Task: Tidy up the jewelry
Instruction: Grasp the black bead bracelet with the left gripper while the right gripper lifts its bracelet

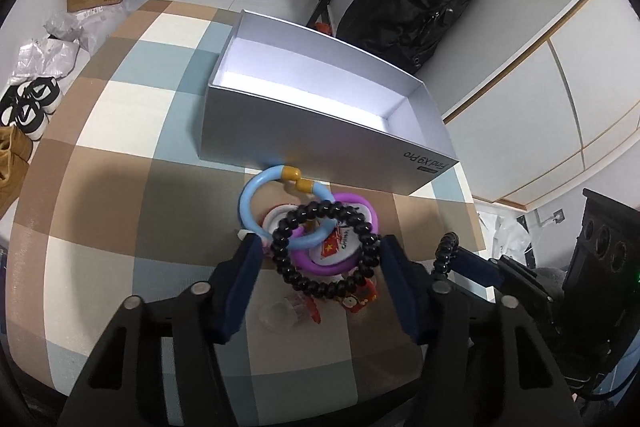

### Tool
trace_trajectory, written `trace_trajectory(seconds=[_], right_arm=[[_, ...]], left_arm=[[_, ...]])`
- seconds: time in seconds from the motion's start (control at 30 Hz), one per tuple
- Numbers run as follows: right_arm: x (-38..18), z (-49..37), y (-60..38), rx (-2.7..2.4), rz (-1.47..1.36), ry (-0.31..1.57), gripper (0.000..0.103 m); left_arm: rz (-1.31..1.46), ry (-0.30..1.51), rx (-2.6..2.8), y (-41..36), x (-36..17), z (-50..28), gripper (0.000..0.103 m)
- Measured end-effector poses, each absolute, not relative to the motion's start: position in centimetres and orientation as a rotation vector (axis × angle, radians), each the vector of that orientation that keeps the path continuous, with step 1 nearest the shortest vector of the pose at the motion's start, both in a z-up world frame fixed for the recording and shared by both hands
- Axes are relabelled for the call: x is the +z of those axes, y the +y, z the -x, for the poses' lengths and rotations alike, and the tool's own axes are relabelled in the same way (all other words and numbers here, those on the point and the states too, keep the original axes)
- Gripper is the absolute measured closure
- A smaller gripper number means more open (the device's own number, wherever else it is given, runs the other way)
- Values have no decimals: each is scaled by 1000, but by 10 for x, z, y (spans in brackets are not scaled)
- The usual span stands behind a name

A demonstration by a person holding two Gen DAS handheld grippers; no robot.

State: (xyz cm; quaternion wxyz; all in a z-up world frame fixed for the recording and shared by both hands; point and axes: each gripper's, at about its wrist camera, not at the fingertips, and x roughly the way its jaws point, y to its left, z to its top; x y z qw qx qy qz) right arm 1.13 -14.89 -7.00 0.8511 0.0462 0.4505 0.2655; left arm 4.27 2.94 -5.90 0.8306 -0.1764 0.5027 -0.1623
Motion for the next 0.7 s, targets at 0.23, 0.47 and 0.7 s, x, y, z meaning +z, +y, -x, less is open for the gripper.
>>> trace_trajectory(seconds=[0.23,0.47,0.7], right_arm=[[-70,-9,-149,544,-103,944,54],[-69,-9,-150,524,-113,944,53],[-59,-8,-156,514,-148,906,53]], left_arm=[[418,1088,-343,33,-62,-45,62],[467,1094,-333,40,-59,-43,65],[512,1046,-365,44,-46,-42,65]])
